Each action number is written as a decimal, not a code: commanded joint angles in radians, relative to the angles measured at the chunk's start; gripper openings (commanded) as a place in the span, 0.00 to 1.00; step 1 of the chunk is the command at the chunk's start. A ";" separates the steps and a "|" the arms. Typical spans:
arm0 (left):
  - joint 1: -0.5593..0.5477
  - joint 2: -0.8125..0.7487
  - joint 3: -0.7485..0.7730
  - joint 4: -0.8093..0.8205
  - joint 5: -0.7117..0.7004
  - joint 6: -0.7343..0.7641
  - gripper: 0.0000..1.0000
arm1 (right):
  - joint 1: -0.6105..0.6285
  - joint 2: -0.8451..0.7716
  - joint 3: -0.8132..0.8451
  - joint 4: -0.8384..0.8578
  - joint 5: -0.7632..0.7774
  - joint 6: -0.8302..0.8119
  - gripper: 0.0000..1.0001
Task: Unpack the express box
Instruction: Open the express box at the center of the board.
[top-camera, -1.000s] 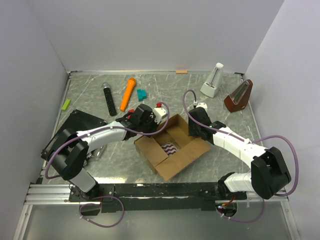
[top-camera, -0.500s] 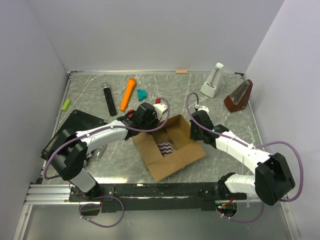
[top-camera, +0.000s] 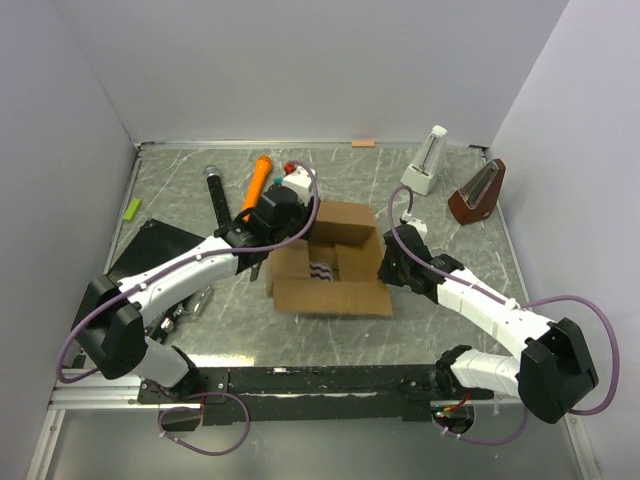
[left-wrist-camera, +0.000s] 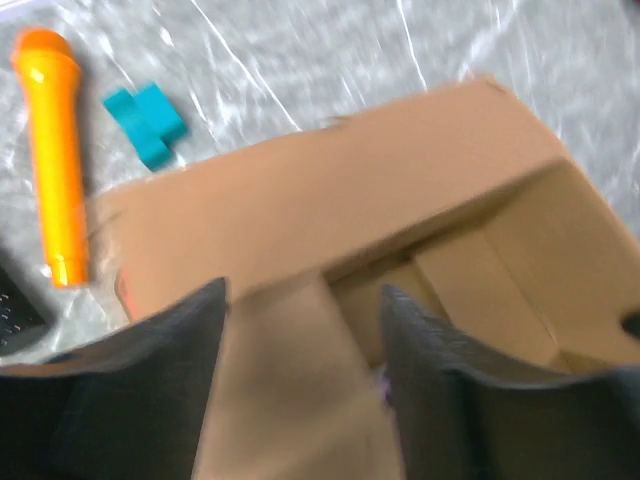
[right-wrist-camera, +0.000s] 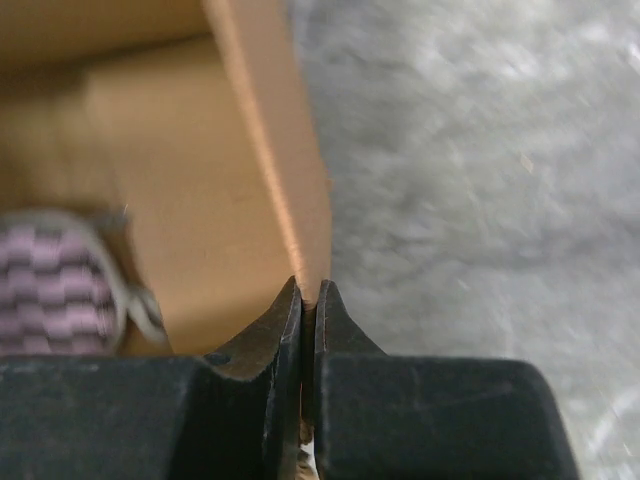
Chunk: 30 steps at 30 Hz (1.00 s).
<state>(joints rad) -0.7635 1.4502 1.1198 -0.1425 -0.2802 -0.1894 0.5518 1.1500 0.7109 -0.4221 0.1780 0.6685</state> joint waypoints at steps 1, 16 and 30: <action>0.013 0.009 0.045 0.053 -0.025 -0.038 0.73 | -0.006 -0.026 0.002 -0.064 0.038 0.057 0.00; -0.054 0.015 0.107 -0.087 0.008 -0.231 0.97 | 0.002 -0.039 -0.002 -0.109 0.130 0.077 0.00; -0.249 0.322 0.328 -0.588 -0.534 -0.455 0.97 | 0.019 0.022 0.028 -0.141 0.187 0.088 0.00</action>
<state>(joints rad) -1.0142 1.7721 1.3983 -0.5926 -0.6495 -0.5655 0.5659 1.1603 0.7094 -0.5465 0.3305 0.7250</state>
